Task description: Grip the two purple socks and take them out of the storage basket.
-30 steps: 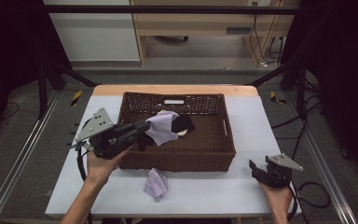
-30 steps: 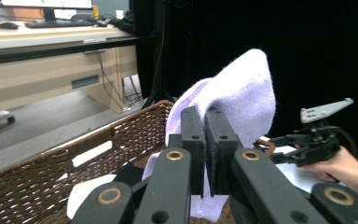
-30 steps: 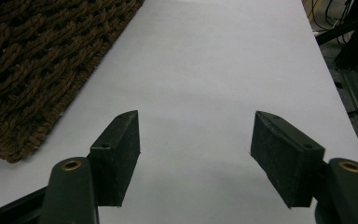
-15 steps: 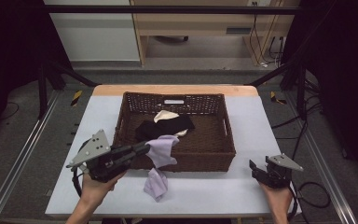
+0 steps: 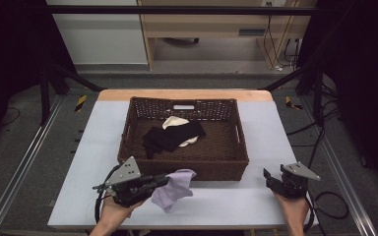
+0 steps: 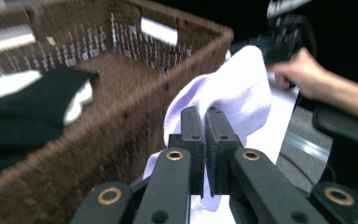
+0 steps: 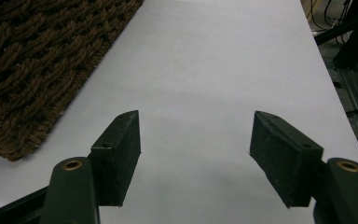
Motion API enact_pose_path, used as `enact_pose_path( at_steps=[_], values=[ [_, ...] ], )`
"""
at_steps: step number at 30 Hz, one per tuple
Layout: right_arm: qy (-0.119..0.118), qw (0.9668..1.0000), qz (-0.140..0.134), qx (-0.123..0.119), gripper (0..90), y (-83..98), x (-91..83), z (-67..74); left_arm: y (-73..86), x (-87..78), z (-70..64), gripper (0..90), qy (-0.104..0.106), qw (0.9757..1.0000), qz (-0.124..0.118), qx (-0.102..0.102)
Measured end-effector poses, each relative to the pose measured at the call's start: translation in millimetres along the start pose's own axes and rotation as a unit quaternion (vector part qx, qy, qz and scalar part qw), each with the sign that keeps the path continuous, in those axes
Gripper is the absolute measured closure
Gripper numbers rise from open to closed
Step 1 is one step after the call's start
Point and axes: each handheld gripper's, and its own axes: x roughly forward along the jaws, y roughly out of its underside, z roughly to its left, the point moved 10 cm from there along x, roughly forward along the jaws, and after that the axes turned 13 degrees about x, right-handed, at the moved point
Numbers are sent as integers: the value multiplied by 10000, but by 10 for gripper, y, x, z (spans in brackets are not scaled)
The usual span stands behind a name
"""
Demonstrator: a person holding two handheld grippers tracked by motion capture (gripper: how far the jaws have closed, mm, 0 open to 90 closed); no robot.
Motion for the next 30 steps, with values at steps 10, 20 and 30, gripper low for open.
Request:
enact_pose_path(
  at_steps=[10,20,30],
  values=[
    [15,10000,-3,-11,334,3,3,2,385,354,-12,862,56,9979,650,-43],
    [15,10000,-2,-13,334,3,2,2,597,554,-25,764,4,9955,949,-58],
    [23,10000,-16,-3,332,-1,-6,-6,482,263,136,523,-545,9968,573,-82]
  ],
)
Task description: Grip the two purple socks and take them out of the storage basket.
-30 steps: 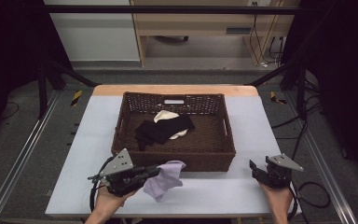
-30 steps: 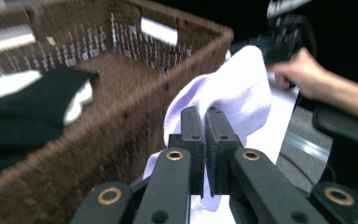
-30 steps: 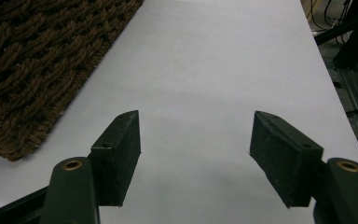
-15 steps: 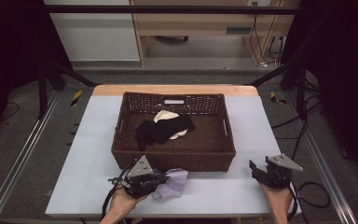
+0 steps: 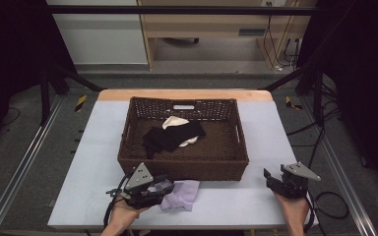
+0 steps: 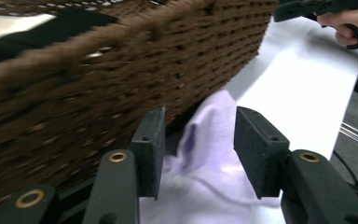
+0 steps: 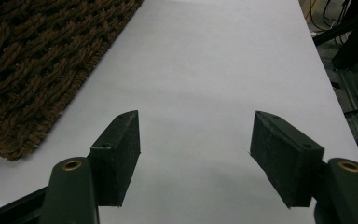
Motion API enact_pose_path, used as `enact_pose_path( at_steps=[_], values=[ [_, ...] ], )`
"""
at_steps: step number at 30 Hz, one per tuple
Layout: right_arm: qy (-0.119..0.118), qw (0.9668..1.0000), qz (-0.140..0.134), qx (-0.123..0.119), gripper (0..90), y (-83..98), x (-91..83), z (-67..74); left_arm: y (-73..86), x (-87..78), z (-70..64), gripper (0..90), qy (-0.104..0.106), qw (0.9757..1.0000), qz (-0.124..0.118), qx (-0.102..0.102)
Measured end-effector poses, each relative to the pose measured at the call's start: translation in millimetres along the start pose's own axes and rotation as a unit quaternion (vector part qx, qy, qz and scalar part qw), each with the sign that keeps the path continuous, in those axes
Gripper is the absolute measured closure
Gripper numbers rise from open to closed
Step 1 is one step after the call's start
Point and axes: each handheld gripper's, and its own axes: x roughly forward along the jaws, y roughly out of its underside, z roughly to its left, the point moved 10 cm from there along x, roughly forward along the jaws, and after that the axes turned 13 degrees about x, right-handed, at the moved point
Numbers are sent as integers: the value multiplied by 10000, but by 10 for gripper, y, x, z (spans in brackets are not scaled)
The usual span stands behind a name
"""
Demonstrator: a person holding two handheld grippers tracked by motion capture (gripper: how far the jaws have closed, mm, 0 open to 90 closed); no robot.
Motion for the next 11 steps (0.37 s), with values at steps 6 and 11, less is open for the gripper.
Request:
enact_pose_path(
  at_steps=[6,11],
  values=[
    [14,10000,7,-2,328,2,2,-4,153,-159,124,448,-272,9996,18,-102],
    [19,10000,-2,7,320,1,2,-10,303,-276,259,399,-533,9983,59,-219]
  ],
)
